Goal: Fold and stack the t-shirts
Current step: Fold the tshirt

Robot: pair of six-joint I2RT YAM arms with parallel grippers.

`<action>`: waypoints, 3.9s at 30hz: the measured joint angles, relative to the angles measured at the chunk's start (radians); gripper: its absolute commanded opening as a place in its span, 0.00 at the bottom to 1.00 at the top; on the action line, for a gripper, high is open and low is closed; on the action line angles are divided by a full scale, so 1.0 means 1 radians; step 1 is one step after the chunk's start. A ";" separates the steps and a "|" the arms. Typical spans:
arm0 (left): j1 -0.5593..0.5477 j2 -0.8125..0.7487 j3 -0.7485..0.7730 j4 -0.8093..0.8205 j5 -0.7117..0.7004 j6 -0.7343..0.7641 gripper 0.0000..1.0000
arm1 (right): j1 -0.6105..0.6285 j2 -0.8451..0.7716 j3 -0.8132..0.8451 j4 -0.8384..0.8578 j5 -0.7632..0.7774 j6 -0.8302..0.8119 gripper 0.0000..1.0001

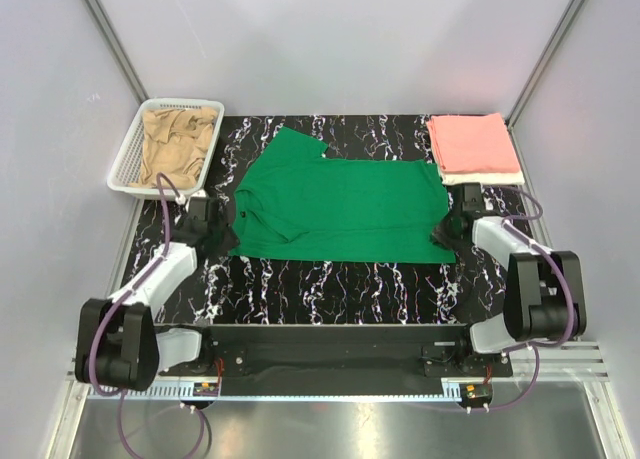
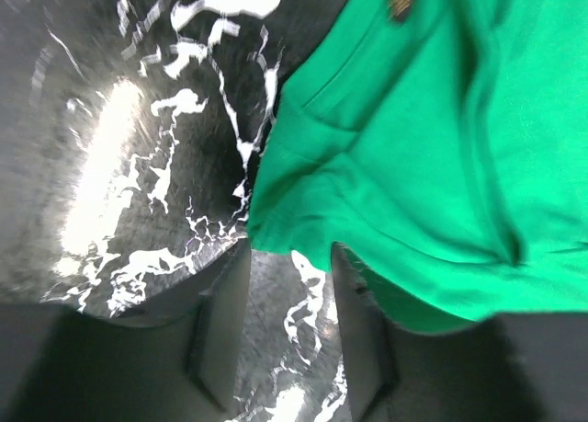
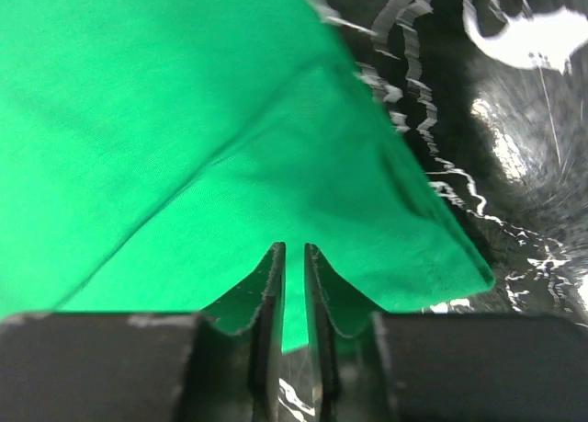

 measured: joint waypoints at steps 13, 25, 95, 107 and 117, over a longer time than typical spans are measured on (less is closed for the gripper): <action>0.202 0.039 0.377 -0.036 0.212 0.098 0.51 | 0.420 0.006 0.300 0.112 -0.050 -0.289 0.36; 0.457 0.115 0.085 0.201 0.529 -0.131 0.49 | 0.825 0.546 0.782 0.155 0.046 -0.619 0.44; 0.457 0.046 0.074 0.306 0.609 -0.196 0.51 | 0.967 0.793 1.019 0.122 0.447 -0.919 0.24; 0.457 0.045 0.075 0.307 0.611 -0.195 0.51 | 0.924 0.791 1.022 0.097 0.358 -0.863 0.46; 0.412 0.051 0.078 0.331 0.647 -0.169 0.29 | 0.785 0.779 0.978 0.017 0.159 -0.757 0.40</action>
